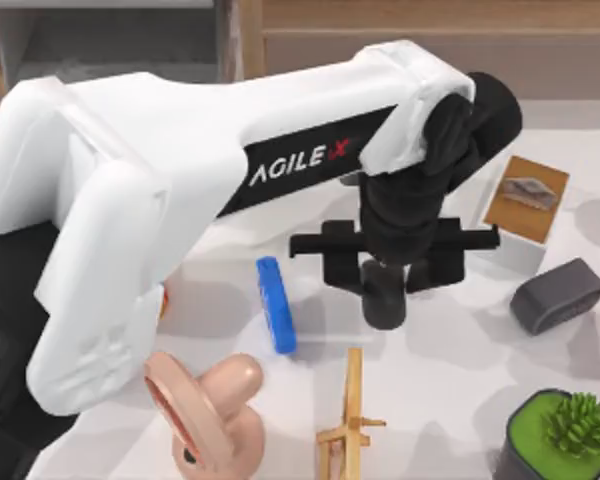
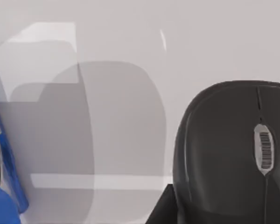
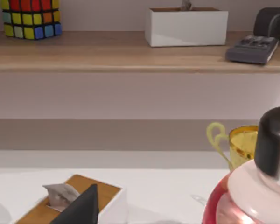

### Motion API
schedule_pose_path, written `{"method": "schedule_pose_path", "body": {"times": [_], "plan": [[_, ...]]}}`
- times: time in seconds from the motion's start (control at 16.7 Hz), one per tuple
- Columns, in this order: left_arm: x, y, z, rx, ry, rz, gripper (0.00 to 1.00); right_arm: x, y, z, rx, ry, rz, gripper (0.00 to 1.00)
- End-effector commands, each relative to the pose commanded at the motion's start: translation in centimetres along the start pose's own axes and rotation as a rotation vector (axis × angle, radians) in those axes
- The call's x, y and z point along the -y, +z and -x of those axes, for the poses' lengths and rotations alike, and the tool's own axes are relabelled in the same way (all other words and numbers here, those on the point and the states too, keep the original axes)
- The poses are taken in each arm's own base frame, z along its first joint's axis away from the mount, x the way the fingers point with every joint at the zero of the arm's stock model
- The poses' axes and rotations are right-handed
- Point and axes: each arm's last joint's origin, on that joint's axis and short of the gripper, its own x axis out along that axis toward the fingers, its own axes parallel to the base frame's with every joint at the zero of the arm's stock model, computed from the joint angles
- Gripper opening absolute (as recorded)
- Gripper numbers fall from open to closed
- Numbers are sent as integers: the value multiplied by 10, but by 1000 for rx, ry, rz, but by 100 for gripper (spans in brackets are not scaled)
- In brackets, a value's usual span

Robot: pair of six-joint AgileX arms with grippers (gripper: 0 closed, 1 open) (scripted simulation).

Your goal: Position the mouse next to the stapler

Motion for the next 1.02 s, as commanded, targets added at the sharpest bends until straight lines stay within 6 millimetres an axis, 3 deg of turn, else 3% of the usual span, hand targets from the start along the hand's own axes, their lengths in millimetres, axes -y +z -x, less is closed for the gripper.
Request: {"method": "schedule_pose_path", "body": {"times": [0.6,1.02], "plan": [[1,4,12,46,-46,5,0,0,0,0,0,0,0,100],[2,2,1,31,-33,3,0,0,0,0,0,0,0,100]]}}
